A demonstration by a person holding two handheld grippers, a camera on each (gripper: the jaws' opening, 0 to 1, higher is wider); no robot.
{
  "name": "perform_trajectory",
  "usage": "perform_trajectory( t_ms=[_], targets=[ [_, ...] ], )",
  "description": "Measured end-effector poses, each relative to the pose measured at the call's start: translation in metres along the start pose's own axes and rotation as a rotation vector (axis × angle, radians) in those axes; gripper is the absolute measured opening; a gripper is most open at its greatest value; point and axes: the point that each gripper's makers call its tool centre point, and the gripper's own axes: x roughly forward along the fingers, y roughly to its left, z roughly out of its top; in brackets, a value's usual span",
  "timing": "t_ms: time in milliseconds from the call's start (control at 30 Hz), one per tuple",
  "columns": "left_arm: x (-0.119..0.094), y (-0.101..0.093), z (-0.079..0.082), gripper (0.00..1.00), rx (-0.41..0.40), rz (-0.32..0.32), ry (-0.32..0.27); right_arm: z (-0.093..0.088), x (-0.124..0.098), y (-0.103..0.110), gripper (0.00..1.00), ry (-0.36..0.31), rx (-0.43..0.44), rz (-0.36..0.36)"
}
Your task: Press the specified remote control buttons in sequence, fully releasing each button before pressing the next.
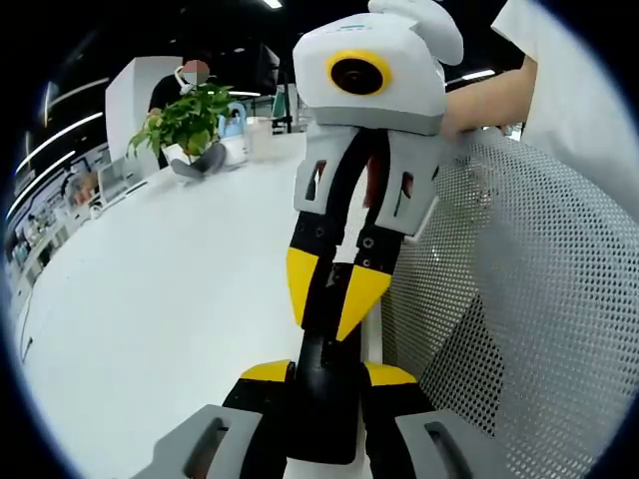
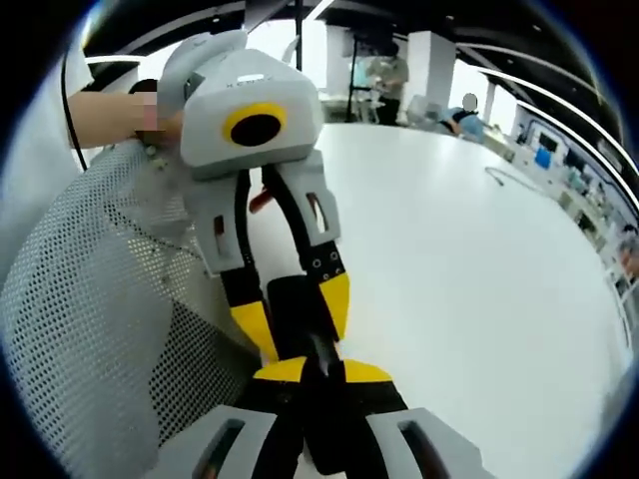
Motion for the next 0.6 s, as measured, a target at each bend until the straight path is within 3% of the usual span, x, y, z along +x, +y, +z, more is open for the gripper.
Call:
perform_trajectory(
  t_ms=[600],
  targets=[
    [0.0, 0.0, 0.001, 0.26, -0.002, 0.002, 0.0, -0.011, -0.009, -0.005, 0.23, 0.018, 0.014, -0.035]
  ],
)
